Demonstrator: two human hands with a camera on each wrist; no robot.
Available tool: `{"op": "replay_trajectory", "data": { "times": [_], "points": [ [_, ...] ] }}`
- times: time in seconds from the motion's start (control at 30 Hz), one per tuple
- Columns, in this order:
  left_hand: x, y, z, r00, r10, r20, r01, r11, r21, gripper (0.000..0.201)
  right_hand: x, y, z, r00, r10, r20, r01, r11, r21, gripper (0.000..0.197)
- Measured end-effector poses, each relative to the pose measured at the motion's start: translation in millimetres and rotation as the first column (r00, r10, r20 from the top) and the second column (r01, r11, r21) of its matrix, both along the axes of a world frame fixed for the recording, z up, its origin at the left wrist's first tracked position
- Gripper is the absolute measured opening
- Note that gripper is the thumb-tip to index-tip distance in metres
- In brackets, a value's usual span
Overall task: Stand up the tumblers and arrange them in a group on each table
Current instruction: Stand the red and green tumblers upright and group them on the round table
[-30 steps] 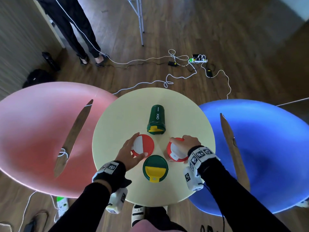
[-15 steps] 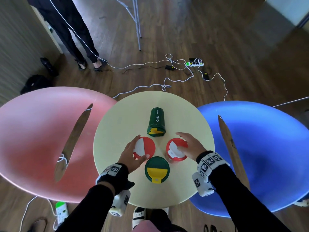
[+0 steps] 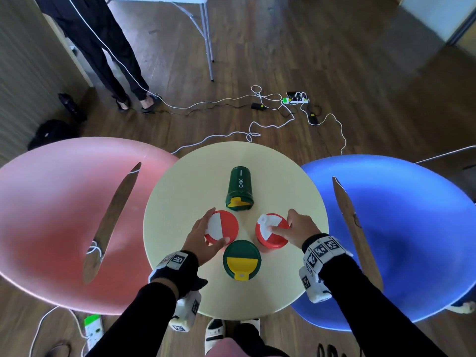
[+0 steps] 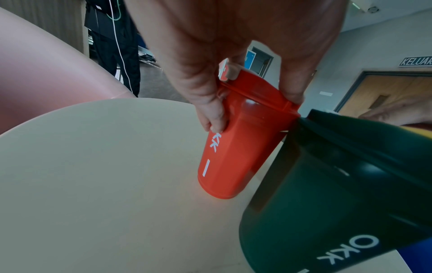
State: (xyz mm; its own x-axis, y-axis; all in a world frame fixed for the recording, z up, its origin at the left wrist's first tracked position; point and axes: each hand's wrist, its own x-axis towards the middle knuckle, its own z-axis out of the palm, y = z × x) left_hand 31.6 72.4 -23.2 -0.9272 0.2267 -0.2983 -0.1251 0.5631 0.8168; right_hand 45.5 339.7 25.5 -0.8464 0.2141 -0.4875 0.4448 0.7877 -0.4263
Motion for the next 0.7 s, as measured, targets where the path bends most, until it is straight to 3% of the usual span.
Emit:
{"op": "replay_trajectory", "data": {
  "times": [0.1, 0.17, 0.27, 0.47, 0.6, 0.7],
  "points": [
    [0, 0, 2, 1.000, 0.001, -0.003, -0.001, 1.000, -0.006, 0.096, 3, -1, -3, 0.996, 0.048, -0.081, -0.051, 0.998, -0.037, 0.049],
    [1, 1, 2, 1.000, 0.002, -0.010, -0.003, 1.000, -0.010, 0.094, 5, 0, -1, 0.975, 0.152, -0.159, -0.177, 0.972, -0.156, 0.059],
    [0, 1, 2, 1.000, -0.003, -0.003, 0.003, 1.000, -0.014, 0.093, 7, 1, -3, 0.949, 0.246, -0.196, -0.282, 0.942, -0.184, 0.061],
    [0, 1, 4, 1.000, -0.007, 0.010, 0.007, 1.000, -0.014, 0.100, 8, -2, -3, 0.986, 0.064, -0.156, -0.076, 0.994, -0.072, 0.043],
    [0, 0, 4, 1.000, -0.006, 0.014, 0.006, 1.000, -0.008, 0.100, 11, -4, -5, 0.998, 0.005, -0.059, -0.005, 1.000, -0.002, 0.053],
    [0, 0, 5, 1.000, -0.007, 0.023, 0.007, 1.000, -0.004, 0.100, 14, -5, -6, 0.993, 0.001, -0.118, -0.013, 0.995, -0.103, 0.072]
  ]
}}
